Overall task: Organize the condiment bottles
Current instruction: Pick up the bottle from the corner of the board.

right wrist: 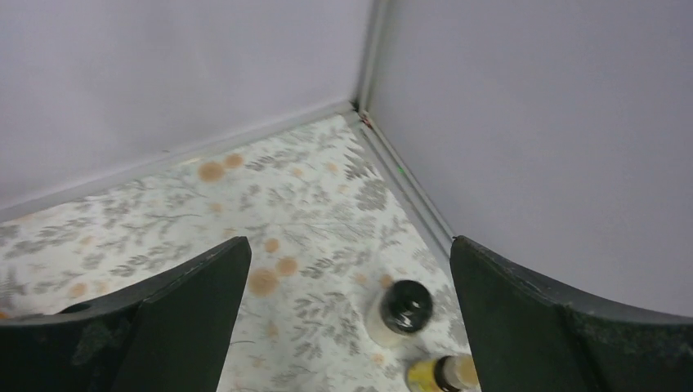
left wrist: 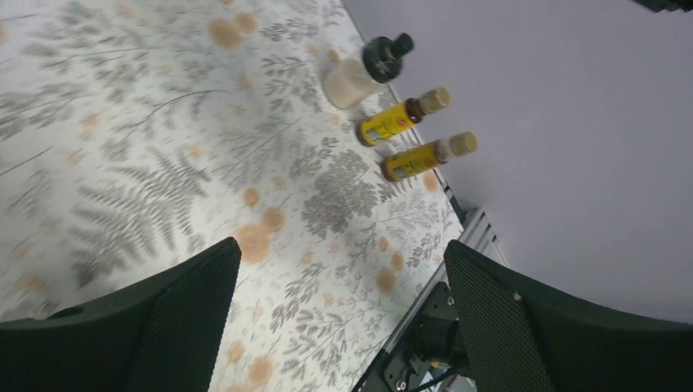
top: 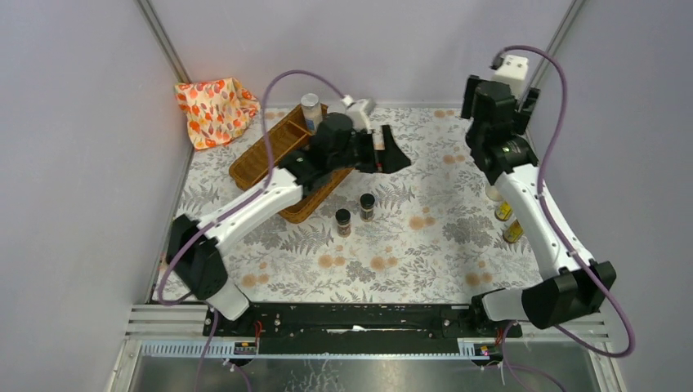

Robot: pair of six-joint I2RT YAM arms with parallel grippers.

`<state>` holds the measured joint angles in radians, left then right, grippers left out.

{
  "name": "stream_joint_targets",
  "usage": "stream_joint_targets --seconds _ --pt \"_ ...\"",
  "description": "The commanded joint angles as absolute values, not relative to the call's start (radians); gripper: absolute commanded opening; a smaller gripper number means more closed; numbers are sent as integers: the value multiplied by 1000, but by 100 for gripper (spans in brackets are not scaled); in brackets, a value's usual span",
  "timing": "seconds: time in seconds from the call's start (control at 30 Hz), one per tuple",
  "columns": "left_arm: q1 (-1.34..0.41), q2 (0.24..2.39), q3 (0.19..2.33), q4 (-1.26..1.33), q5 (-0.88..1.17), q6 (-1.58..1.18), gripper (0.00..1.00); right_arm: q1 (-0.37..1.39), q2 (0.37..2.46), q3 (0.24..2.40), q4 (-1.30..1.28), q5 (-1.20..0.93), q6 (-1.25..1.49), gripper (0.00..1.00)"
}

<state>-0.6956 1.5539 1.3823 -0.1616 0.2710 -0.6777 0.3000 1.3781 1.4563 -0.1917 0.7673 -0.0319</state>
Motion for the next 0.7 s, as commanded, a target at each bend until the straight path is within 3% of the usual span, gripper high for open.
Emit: stream_joint_targets --seconds 0.0,0.43,0.67 --pt "-755 1703 1560 -200 312 -552 99 224 1283 1363 -264 795 56 100" --pt "-837 1979 1820 -255 276 -359 99 81 1191 1243 -536 725 322 100" --pt "-859 1994 1784 -202 214 -338 99 35 1165 1220 -599 715 324 100"
